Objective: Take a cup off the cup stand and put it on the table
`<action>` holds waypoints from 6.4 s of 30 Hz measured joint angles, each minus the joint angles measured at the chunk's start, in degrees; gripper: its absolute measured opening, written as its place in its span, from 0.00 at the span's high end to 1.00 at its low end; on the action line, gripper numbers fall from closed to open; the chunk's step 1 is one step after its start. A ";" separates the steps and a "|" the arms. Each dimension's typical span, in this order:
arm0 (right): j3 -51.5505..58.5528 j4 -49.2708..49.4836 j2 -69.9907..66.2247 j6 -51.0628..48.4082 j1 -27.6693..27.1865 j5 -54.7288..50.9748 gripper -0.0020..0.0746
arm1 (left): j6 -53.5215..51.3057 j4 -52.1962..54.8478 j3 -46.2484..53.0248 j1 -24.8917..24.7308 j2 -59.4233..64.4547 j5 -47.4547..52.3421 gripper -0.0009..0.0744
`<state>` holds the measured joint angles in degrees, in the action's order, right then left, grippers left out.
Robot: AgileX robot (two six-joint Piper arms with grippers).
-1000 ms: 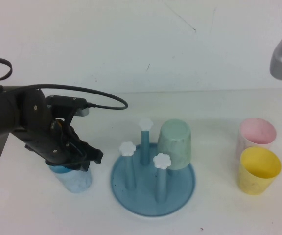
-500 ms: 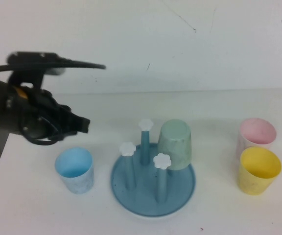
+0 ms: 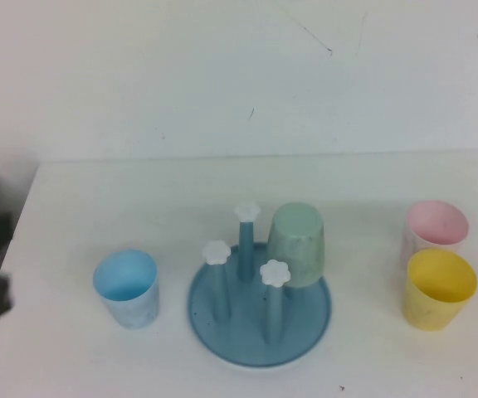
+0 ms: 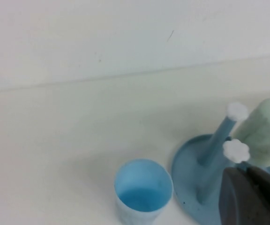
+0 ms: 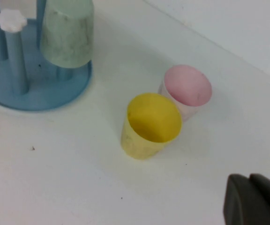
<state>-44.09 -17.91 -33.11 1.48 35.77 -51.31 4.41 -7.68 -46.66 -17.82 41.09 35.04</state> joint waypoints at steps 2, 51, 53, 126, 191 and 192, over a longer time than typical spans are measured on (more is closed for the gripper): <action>4.58 -0.67 3.16 1.99 0.00 2.80 0.97 | 0.10 -0.48 3.60 0.00 -6.33 -0.39 0.99; 20.49 -1.79 15.22 6.61 0.00 7.55 0.98 | -4.41 1.20 25.31 10.58 -39.28 -1.12 0.99; 20.49 -1.79 15.22 6.61 0.00 7.55 0.98 | -4.41 -0.21 28.72 13.86 -41.28 -2.68 0.99; 23.51 -0.31 15.57 2.54 -2.69 10.71 0.98 | -4.41 2.15 47.93 16.00 -41.86 -15.77 0.99; 45.63 15.93 33.85 -10.60 -31.28 31.02 0.98 | -4.41 2.27 47.93 16.00 -41.86 -15.77 0.99; 45.63 15.93 33.85 -10.74 -31.39 31.02 0.98 | -4.41 2.27 47.93 16.00 -41.86 -15.77 0.99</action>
<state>1.54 -1.98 0.73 -9.26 4.38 -20.29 0.00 -5.41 1.27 -1.81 -0.76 19.27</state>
